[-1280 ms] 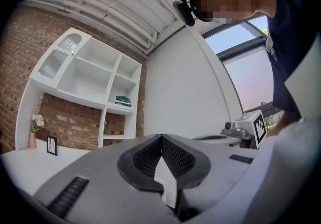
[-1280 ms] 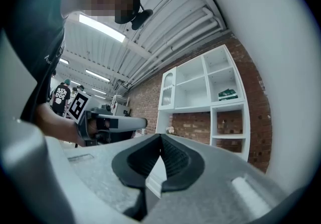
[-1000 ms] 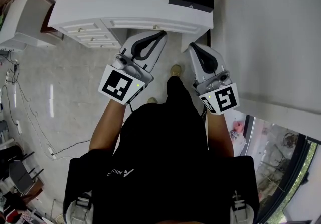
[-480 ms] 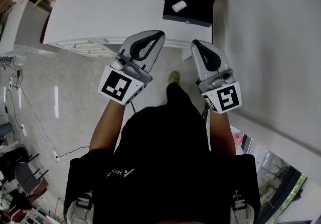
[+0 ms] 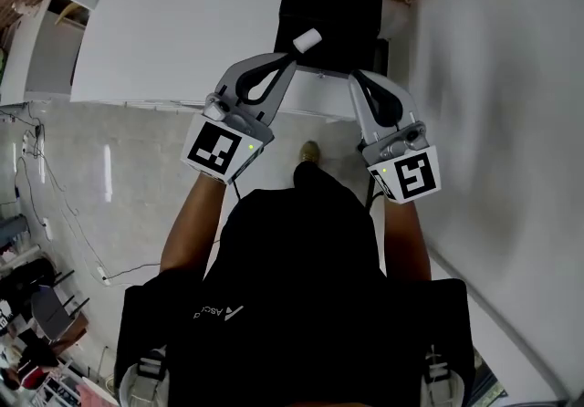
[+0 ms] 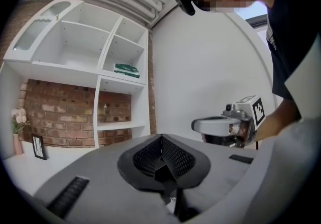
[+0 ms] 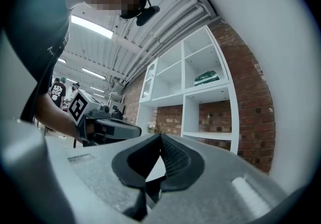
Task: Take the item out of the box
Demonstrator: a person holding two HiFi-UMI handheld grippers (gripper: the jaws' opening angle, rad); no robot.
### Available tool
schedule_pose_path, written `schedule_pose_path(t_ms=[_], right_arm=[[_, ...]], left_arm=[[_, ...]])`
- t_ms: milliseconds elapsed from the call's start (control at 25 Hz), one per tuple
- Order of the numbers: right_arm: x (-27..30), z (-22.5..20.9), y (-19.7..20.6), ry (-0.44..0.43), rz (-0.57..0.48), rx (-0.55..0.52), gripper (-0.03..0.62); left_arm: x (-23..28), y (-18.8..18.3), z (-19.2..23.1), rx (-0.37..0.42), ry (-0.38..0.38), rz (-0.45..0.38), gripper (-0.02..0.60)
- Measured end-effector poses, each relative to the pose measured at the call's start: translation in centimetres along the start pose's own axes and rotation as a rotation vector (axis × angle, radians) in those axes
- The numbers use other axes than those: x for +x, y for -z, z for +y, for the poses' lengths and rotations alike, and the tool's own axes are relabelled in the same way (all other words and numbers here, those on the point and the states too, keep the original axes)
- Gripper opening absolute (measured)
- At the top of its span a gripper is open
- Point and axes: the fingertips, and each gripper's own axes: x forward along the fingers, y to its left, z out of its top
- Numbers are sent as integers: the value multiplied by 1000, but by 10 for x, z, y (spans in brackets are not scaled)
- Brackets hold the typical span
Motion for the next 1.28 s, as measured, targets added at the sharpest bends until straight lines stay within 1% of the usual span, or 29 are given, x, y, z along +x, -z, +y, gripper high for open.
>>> schedule_pose_path(t_ms=[120,280,400,600,800,960,1080,1280], right_arm=[[7,-30,9,-12,2,3,2],[15,-60,22,-31,7,13,2],[21,-75,30,-44,7,25,2],[31,-89,37,-58,8,44,2],[41,-95,42,-59,8,50,2],[48,-100,41,-45,12,45,2],[51,-105,42,-33,21,48,2],[53,-109,49,-15,34,59,2]], left_arm=[[33,15,10,19,-18,54,0],[68,35,20,22,-29,115,0],[86,53,29,52,-38,159,0],[107,74,45,51,-56,261,0],[120,101,58,48,-56,391,1],[127,129,65,51,-35,530,8],[130,152,64,61,4,636,53],[137,183,61,73,51,765,112]])
